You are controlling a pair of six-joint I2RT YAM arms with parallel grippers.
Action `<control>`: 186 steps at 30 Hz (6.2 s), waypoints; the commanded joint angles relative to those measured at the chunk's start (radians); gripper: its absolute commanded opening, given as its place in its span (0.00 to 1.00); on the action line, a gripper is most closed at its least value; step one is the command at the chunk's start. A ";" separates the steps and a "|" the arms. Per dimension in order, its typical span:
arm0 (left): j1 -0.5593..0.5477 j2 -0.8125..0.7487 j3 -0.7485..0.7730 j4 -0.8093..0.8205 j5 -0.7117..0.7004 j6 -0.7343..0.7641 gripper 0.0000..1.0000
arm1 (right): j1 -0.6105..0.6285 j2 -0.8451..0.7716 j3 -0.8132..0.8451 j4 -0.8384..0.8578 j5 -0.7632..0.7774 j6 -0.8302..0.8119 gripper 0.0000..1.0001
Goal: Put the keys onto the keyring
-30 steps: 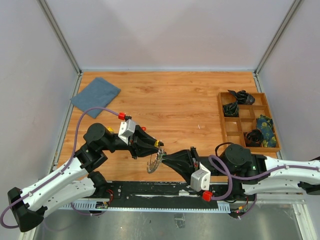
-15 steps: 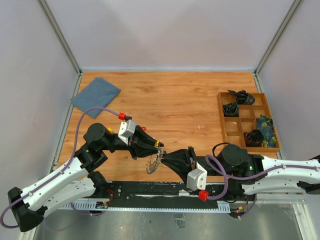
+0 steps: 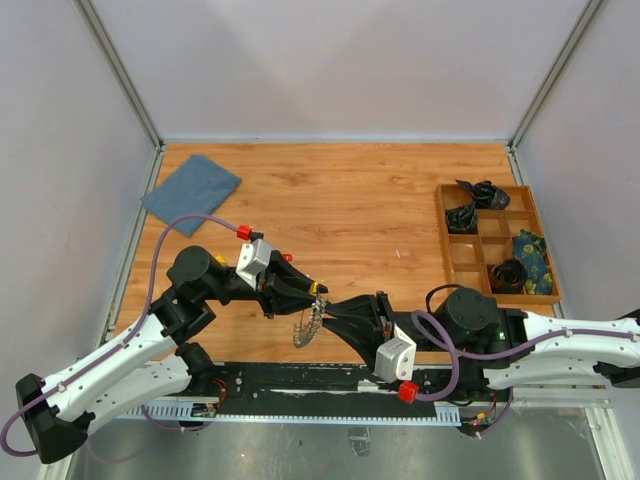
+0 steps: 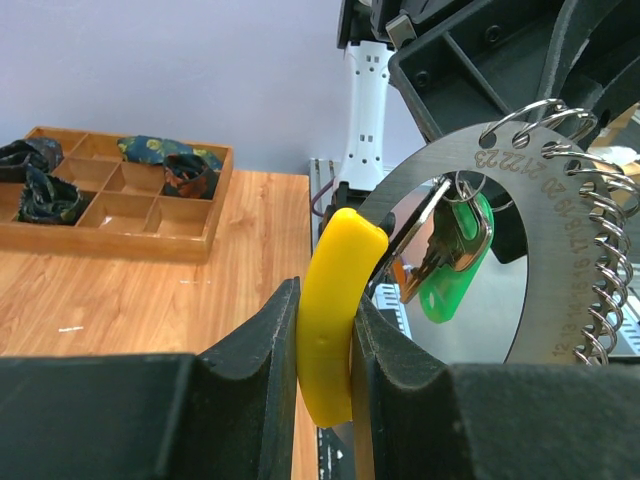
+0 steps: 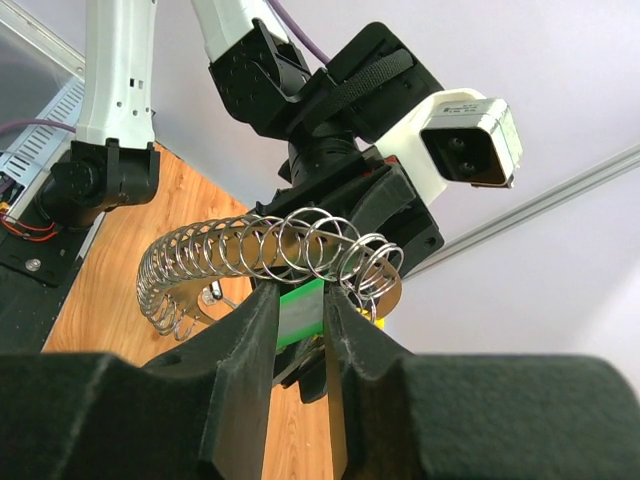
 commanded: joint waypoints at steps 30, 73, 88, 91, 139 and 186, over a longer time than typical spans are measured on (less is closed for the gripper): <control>0.002 -0.002 0.002 0.037 0.014 -0.003 0.00 | 0.029 -0.037 0.025 0.085 0.131 -0.039 0.26; 0.002 0.011 -0.033 0.152 -0.070 -0.113 0.00 | 0.088 -0.117 -0.063 0.081 0.151 -0.319 0.29; 0.002 -0.001 -0.045 0.159 -0.065 -0.125 0.00 | 0.137 -0.049 -0.091 0.235 0.254 -0.495 0.31; 0.002 -0.006 -0.047 0.154 -0.066 -0.122 0.01 | 0.136 -0.040 -0.091 0.246 0.259 -0.506 0.31; 0.002 -0.004 -0.047 0.145 -0.068 -0.113 0.01 | 0.143 -0.020 -0.063 0.247 0.211 -0.451 0.27; 0.002 0.003 -0.049 0.147 -0.067 -0.108 0.01 | 0.144 -0.016 -0.026 0.194 0.266 -0.399 0.07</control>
